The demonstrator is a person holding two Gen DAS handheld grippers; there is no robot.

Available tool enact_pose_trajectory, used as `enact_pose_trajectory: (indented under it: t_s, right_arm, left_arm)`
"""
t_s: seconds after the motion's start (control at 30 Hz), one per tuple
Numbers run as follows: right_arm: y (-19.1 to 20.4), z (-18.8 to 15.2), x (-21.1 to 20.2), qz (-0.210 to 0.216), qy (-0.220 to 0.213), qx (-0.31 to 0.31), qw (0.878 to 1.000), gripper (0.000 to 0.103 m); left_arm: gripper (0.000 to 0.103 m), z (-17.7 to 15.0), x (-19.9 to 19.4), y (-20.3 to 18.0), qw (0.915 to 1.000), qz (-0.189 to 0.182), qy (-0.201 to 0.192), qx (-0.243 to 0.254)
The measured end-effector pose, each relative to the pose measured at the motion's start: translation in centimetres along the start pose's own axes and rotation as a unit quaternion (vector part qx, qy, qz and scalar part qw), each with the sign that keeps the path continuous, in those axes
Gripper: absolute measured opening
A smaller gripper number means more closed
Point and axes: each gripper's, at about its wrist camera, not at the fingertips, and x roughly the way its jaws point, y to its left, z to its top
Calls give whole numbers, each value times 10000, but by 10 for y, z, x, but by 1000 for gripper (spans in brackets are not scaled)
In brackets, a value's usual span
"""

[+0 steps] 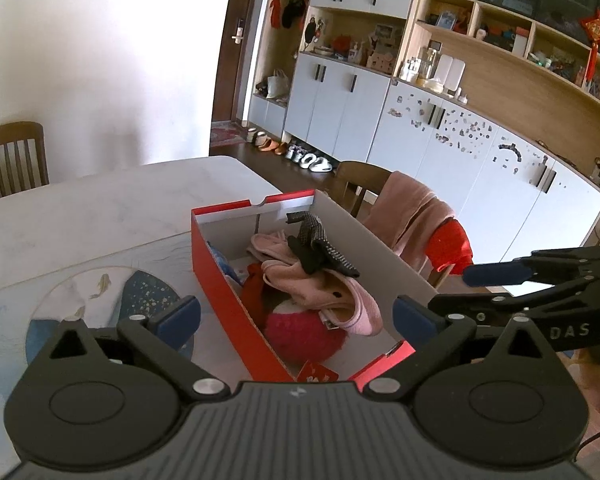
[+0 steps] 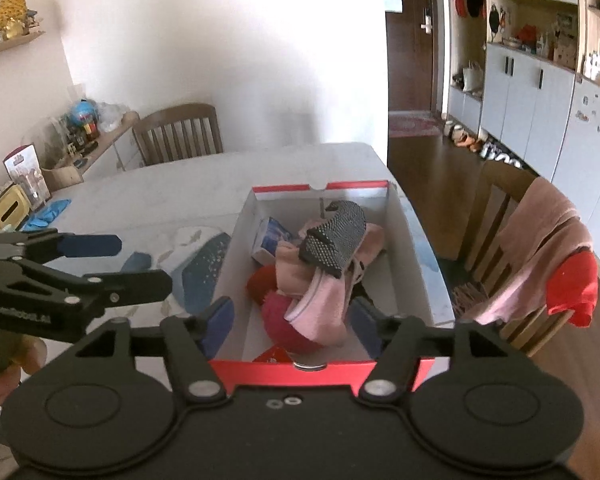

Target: Organize objects

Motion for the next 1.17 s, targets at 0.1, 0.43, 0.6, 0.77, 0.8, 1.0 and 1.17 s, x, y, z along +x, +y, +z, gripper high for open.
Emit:
enact_pose_trajectory:
  t_s: [0.1, 0.43, 0.6, 0.77, 0.8, 1.0, 1.17]
  right_arm:
    - [2, -3, -4, -48, -108, -6, 9999, 73]
    - [5, -11, -18, -101, -389, 98, 9991, 76]
    - [6, -14, -19, -87, -409, 149, 9990, 76]
    - [7, -16, -19, -119, -380, 164, 9991, 76]
    - [7, -16, -18, -117, -372, 172, 9991, 76]
    - [9, -18, -19, -85, -359, 154, 9992, 76]
    - [9, -19, -18, -149, -338, 181, 9992, 77]
  left_arm:
    - [103, -3, -3, 0, 10000, -66, -26, 18]
    - [103, -8, -14, -8, 9998, -72, -157, 96]
    - [103, -11, -18, -11, 9998, -66, -202, 19]
    - [103, -14, -20, -12, 9997, -71, -235, 34]
    - [103, -14, -20, -12, 9997, -40, -239, 59]
    - [103, -17, -19, -11, 9999, -48, -135, 63]
    - [103, -17, -21, -10, 9998, -34, -177, 105]
